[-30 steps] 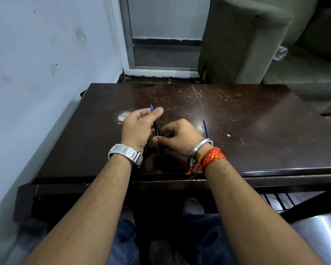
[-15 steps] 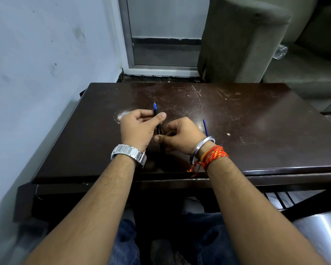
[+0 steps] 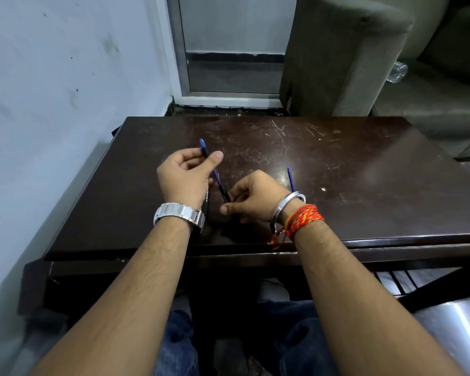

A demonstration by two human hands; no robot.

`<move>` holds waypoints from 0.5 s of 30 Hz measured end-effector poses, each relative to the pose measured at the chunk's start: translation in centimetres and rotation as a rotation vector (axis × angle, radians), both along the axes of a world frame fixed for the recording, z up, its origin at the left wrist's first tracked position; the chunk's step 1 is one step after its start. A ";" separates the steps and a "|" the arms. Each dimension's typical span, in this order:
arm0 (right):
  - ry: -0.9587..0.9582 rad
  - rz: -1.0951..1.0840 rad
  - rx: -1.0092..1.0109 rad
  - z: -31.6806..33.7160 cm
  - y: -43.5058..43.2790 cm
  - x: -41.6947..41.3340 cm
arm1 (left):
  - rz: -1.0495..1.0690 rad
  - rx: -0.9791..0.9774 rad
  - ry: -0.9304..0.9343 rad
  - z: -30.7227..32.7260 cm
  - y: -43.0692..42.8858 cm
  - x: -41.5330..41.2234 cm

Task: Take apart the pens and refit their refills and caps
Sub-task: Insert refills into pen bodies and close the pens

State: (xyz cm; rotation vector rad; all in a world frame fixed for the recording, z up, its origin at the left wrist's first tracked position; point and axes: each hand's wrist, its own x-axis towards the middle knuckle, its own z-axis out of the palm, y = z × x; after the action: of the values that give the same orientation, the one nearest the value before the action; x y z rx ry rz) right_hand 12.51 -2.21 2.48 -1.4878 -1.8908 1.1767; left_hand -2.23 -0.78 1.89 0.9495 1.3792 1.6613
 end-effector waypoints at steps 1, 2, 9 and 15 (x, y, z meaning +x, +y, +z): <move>-0.022 0.011 -0.003 0.0 -0.1 0.1 | 0.043 0.003 -0.020 0.0 0.2 -0.3; -0.030 0.000 0.003 0.1 -0.1 0.2 | 0.067 -0.006 -0.026 -0.1 0.3 -0.5; -0.154 -0.047 0.030 0.7 0.5 2.5 | 0.125 -0.023 -0.232 -0.3 0.6 -0.1; -0.136 -0.159 0.063 0.4 0.9 3.4 | 0.152 -0.021 -0.049 -1.0 1.0 -1.0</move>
State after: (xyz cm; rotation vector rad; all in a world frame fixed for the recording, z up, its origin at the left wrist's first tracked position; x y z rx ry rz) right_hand 15.90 -1.35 2.93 -1.6862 -1.8390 0.9581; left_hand -3.25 0.26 0.87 0.8029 1.4638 1.7667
